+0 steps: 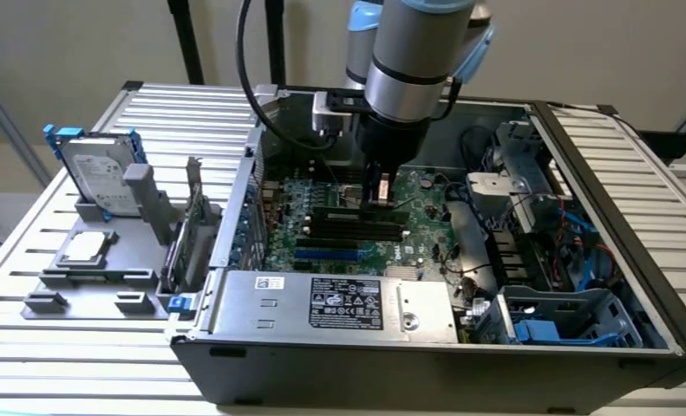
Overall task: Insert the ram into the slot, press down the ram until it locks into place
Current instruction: 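Insert the ram into the slot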
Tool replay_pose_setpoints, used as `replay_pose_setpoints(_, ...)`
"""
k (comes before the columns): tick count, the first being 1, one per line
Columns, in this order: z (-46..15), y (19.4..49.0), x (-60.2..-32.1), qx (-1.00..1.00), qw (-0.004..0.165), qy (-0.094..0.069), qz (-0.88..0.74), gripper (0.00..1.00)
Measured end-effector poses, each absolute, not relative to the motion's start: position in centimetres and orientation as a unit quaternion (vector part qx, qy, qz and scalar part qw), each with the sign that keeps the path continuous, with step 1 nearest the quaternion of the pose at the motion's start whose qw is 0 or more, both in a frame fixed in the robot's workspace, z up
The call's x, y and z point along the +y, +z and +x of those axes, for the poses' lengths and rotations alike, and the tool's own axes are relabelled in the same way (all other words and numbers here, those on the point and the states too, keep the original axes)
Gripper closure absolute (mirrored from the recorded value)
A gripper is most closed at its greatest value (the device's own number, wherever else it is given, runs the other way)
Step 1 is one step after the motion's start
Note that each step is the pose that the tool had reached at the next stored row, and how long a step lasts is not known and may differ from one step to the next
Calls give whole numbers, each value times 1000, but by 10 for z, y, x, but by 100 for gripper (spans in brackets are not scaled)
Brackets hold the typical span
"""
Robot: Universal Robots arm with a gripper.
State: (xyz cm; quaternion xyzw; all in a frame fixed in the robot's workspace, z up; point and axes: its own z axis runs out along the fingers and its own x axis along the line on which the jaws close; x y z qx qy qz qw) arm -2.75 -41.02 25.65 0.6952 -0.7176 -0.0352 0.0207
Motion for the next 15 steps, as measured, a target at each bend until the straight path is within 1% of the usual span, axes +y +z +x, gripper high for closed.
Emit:
replay_pose_setpoints(8, -28, 242, -407, -716, 21, -35, 696, 87)
replay_pose_setpoints(15, -28, 241, -407, -716, 21, -35, 697, 87)
